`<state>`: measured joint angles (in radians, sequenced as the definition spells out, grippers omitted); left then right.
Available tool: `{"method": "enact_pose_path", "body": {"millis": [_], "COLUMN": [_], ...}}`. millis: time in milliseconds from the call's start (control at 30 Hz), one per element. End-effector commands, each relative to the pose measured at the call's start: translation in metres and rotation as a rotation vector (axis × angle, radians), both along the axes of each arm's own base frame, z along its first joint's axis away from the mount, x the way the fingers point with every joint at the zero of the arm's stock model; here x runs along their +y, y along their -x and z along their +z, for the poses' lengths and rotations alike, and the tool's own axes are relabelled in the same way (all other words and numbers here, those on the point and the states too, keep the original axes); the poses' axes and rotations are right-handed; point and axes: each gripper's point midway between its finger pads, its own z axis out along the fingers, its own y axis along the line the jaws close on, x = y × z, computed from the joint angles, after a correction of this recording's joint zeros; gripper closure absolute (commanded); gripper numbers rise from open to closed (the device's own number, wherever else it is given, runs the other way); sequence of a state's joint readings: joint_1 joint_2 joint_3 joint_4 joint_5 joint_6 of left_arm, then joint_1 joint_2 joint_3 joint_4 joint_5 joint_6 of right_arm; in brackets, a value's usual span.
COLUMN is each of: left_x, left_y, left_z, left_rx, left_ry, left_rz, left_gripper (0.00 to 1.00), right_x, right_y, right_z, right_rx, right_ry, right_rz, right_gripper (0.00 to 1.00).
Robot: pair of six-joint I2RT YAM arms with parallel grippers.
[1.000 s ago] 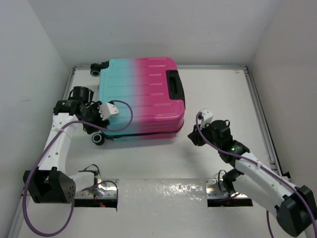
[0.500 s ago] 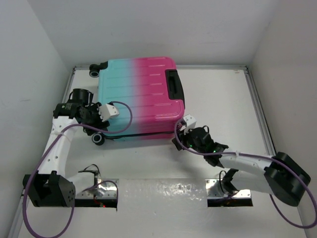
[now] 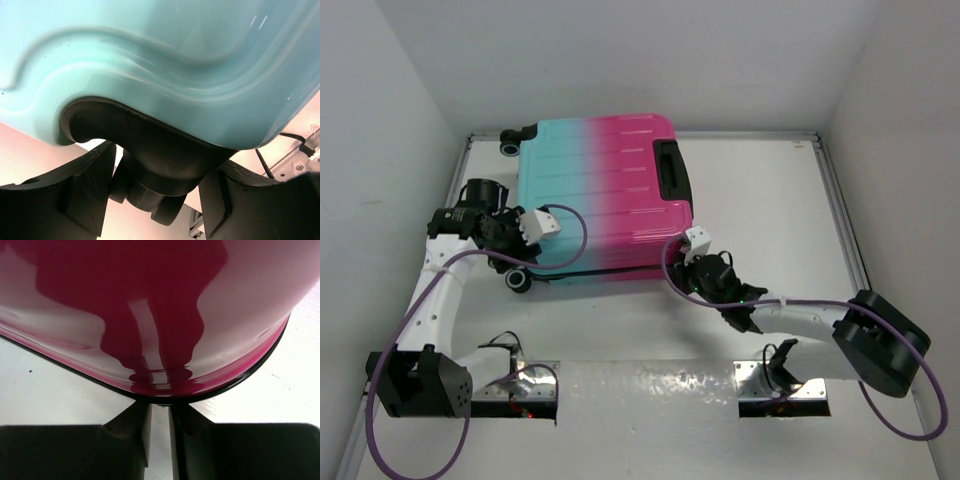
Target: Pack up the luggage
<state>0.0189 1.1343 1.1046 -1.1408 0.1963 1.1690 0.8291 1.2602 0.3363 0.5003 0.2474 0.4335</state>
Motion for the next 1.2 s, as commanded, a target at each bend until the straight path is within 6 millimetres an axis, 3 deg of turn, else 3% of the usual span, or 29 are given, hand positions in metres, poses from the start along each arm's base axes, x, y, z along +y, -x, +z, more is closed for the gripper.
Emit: {"method": "enact_pose_path", "body": {"millis": [0,100,167,400,567,800,833,933,1067,1167], "left_x": [0.002,0.002,0.003,0.021,0.025,0.031,0.032,0.039,0.036,0.034], "left_y": [-0.004,-0.004,-0.004,-0.013,-0.017,-0.019,-0.019,-0.02,-0.02,-0.021], "left_z": [0.006,0.008,0.008,0.019,0.026,0.031,0.032,0.034,0.038,0.04], "left_rx": [-0.015,-0.022,-0.024,-0.091,-0.118,-0.138,-0.142,-0.16,-0.167,-0.174], "left_ry": [0.046,0.045,0.035,-0.039,-0.056,-0.082,-0.089,-0.101,-0.084,-0.071], "left_rz": [0.131,0.129,0.13,0.158,0.148,0.151,0.151,0.155,0.148,0.141], "left_gripper": [1.0,1.0,1.0,1.0,1.0,1.0,1.0,1.0,1.0,1.0], "right_x": [0.011,0.007,0.001,-0.049,-0.071,-0.067,-0.079,-0.088,-0.061,-0.052], "right_y": [-0.022,-0.021,-0.023,-0.017,-0.023,-0.036,-0.043,-0.055,-0.073,-0.082], "right_z": [0.034,0.035,0.038,0.012,0.011,0.015,0.011,0.011,0.04,0.049], "right_rx": [-0.084,-0.084,-0.096,-0.011,-0.002,-0.001,0.021,0.032,-0.054,-0.078], "right_ry": [-0.095,-0.103,-0.099,-0.059,-0.033,0.063,0.059,0.035,-0.043,-0.049], "right_rz": [-0.054,-0.072,-0.101,-0.202,-0.216,-0.113,-0.142,-0.156,-0.058,-0.02], "right_gripper": [0.84,1.0,1.0,1.0,1.0,1.0,1.0,1.0,1.0,1.0]}}
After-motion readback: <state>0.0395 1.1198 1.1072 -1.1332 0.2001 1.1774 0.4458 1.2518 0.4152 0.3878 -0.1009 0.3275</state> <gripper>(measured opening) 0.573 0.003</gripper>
